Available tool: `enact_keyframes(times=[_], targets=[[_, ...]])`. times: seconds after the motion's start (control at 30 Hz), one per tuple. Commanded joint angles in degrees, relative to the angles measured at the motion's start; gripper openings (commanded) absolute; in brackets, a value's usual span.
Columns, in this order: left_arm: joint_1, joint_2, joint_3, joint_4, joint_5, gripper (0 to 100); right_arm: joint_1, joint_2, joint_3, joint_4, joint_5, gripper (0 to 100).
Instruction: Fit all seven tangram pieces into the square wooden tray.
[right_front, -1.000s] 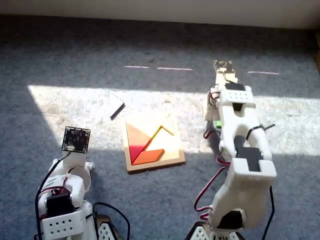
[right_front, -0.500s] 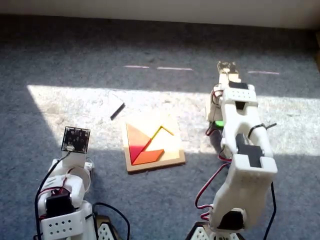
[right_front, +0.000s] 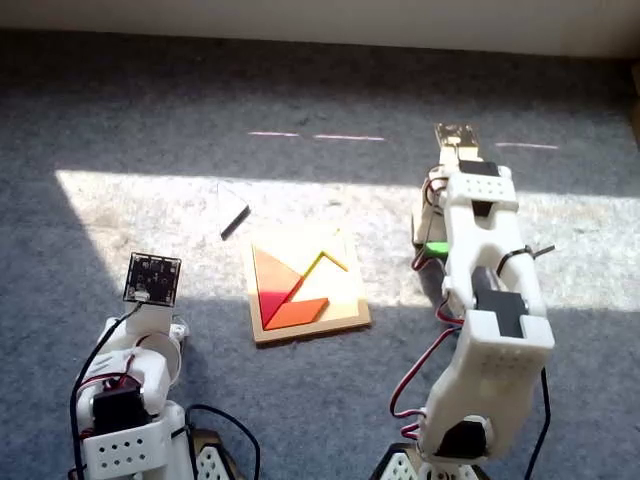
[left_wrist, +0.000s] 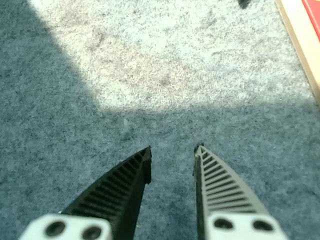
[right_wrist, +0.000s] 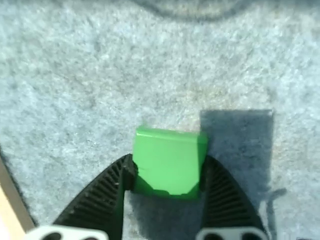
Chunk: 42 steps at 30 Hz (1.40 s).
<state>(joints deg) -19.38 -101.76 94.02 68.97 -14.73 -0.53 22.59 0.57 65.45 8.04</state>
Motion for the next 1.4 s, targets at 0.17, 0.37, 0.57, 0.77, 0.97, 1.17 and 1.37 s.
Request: enact_keyframes(times=[0.17,0.37,0.57,0.77,0.97,1.17,1.37], targets=[[-0.75,-2.59,-0.22,-1.14,-0.44,15,-5.23,-15.25,-0.66,4.00,0.53,6.3],[-0.75,-2.59,-0.22,-1.14,-0.44,15,-14.81,-21.58,4.44,5.76,2.73,6.3],[-0.75,-2.59,-0.22,-1.14,-0.44,15,-26.86,-24.92,12.00,5.23,13.10,6.3],[-0.75,-2.59,-0.22,-1.14,-0.44,15,-29.67,-24.84,13.49,1.98,19.78,6.3],[-0.75,-2.59,-0.22,-1.14,-0.44,15,-30.11,-22.37,17.10,-3.47,23.30,6.3],[-0.75,-2.59,-0.22,-1.14,-0.44,15,-30.20,-15.69,16.57,-4.35,23.12,6.6],[-0.75,-2.59,-0.22,-1.14,-0.44,15,-30.11,-14.20,16.57,-4.09,23.12,7.7]])
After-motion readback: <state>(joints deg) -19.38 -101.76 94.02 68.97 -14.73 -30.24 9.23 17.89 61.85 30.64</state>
